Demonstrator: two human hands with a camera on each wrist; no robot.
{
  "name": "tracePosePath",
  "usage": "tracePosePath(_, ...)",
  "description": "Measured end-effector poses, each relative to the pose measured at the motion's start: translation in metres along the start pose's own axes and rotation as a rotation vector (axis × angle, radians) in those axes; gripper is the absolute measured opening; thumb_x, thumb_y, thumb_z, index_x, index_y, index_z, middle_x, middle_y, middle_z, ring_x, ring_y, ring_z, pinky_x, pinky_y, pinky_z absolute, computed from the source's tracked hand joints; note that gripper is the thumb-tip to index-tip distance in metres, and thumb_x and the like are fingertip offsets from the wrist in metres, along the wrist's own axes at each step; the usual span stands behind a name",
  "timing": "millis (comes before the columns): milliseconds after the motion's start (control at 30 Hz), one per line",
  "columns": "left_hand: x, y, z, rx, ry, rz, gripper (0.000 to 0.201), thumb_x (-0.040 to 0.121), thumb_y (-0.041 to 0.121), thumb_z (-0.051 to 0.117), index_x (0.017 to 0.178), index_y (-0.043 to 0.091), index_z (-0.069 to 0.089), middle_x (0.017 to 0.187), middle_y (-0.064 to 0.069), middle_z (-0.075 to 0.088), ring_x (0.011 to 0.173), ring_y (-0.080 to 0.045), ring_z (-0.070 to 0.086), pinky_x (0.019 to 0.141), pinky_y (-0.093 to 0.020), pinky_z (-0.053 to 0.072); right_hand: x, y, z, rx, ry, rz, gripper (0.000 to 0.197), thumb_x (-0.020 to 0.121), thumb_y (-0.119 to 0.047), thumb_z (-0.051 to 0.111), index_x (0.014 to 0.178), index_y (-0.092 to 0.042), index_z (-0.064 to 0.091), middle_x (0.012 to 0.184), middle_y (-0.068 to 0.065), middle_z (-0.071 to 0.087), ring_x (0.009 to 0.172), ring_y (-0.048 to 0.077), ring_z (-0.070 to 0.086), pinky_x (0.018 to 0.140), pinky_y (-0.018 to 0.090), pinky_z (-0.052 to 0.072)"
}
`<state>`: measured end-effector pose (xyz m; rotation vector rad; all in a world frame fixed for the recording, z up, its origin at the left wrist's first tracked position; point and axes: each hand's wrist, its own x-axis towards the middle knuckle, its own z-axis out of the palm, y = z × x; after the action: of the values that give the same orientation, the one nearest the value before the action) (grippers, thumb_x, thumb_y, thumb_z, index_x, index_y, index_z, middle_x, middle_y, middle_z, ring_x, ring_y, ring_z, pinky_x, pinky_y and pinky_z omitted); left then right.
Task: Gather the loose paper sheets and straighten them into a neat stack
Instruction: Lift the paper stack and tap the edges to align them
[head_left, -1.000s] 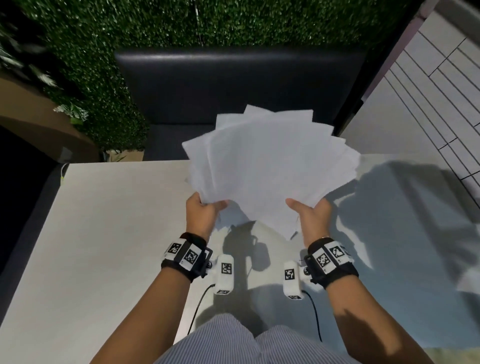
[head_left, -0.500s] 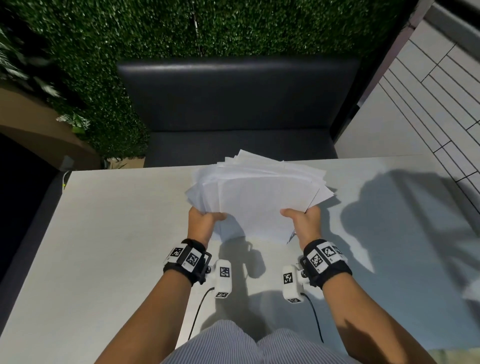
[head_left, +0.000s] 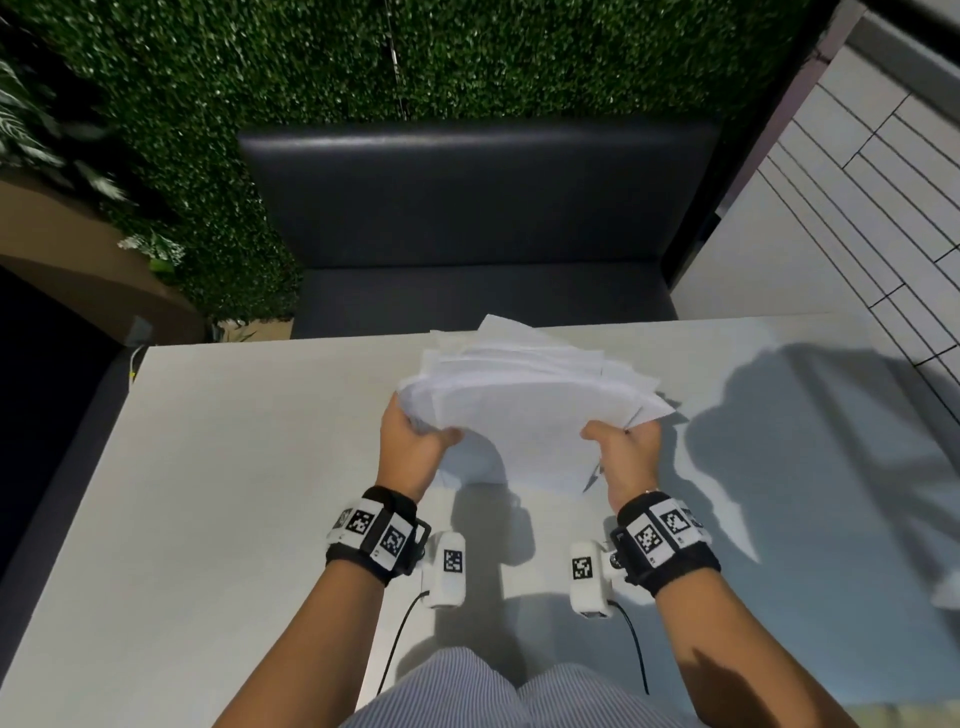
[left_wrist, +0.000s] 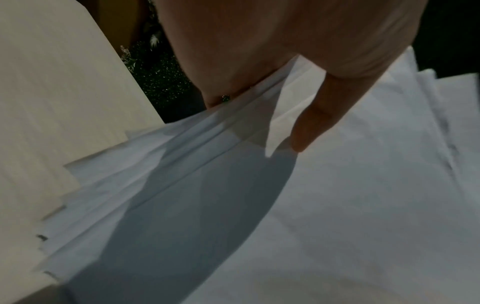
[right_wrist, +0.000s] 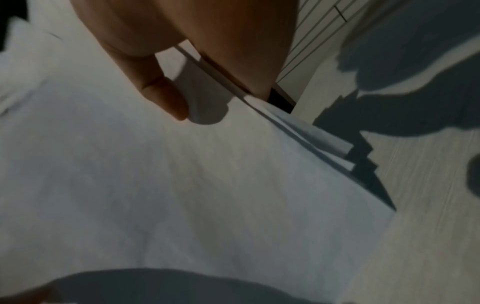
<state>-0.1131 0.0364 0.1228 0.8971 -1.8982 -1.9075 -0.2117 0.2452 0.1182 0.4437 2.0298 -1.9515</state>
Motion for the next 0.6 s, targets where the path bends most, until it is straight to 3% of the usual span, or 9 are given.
tracePosePath(67,0.001,0.002,0.001,0.000,-0.006,0.012,0.052,0.065,-0.016,0.073,0.111,0.004,0.060,0.103,-0.009,0.069,0.095,-0.021,0.067,0.081,-0.035,0.058,0.003,0.003,0.001,0.018,0.015,0.003,0.038,0.072,0.011,0.065,0.108,0.000,0.060,0.092,0.008,0.066,0.080,0.024,0.062,0.060,0.025,0.045)
tracePosePath(133,0.000,0.004,0.005,-0.023,-0.032,-0.040,0.052,0.065,-0.018,0.073,0.110,0.006,0.061,0.101,-0.007,0.069,0.096,-0.026,0.067,0.084,-0.040,0.057,0.001,0.005,0.004,-0.012,-0.031,0.042,0.045,0.071,0.013,0.066,0.113,-0.001,0.058,0.099,0.008,0.068,0.089,0.026,0.064,0.071,0.029,0.048)
tracePosePath(233,-0.004,0.007,0.009,-0.033,-0.066,0.004,0.060,0.062,-0.021,0.071,0.111,0.010,0.056,0.100,-0.003,0.066,0.095,-0.023,0.064,0.077,-0.037,0.057,0.001,0.005,0.003,-0.038,-0.032,0.080,0.034,0.075,0.014,0.064,0.099,-0.006,0.051,0.090,0.004,0.061,0.081,0.021,0.060,0.072,0.030,0.046)
tracePosePath(333,-0.004,0.009,0.007,-0.129,-0.048,0.050,0.087,0.060,-0.020,0.074,0.124,0.031,0.045,0.117,0.002,0.059,0.099,-0.005,0.064,0.076,-0.024,0.056,0.005,0.006,-0.003,0.036,0.008,0.092,0.033,0.071,0.017,0.062,0.090,-0.008,0.049,0.085,0.004,0.057,0.076,0.021,0.056,0.067,0.030,0.047)
tracePosePath(400,0.002,0.007,0.003,-0.145,-0.087,0.008,0.107,0.052,-0.005,0.084,0.138,0.041,0.037,0.134,-0.002,0.053,0.115,-0.013,0.059,0.087,-0.031,0.056,0.006,0.008,-0.004,0.017,-0.021,0.086,0.039,0.062,0.010,0.066,0.098,0.004,0.052,0.089,0.010,0.059,0.082,0.031,0.061,0.076,0.040,0.054)
tracePosePath(467,0.005,0.008,0.000,-0.119,-0.183,-0.074,0.120,0.039,0.011,0.085,0.146,0.034,0.037,0.135,-0.006,0.057,0.119,-0.021,0.058,0.091,-0.035,0.054,0.007,0.012,-0.007,-0.004,-0.055,0.078,0.056,0.052,0.001,0.069,0.105,0.011,0.053,0.092,0.015,0.061,0.092,0.042,0.065,0.085,0.054,0.054)
tracePosePath(533,0.006,0.008,-0.004,-0.082,-0.252,-0.137,0.104,0.039,0.008,0.085,0.138,0.021,0.054,0.122,-0.010,0.069,0.112,-0.026,0.064,0.087,-0.040,0.057,0.006,0.008,-0.009,-0.026,-0.088,0.071,0.050,0.055,0.003,0.069,0.102,0.009,0.054,0.091,0.016,0.062,0.095,0.044,0.065,0.082,0.052,0.054)
tracePosePath(600,0.004,0.009,-0.005,-0.041,-0.224,-0.137,0.061,0.052,-0.002,0.087,0.111,0.005,0.073,0.105,-0.016,0.076,0.102,-0.035,0.070,0.088,-0.051,0.057,0.001,-0.003,-0.010,-0.049,-0.082,0.064,0.030,0.066,0.009,0.069,0.087,-0.003,0.052,0.085,0.008,0.058,0.083,0.031,0.062,0.071,0.039,0.051)
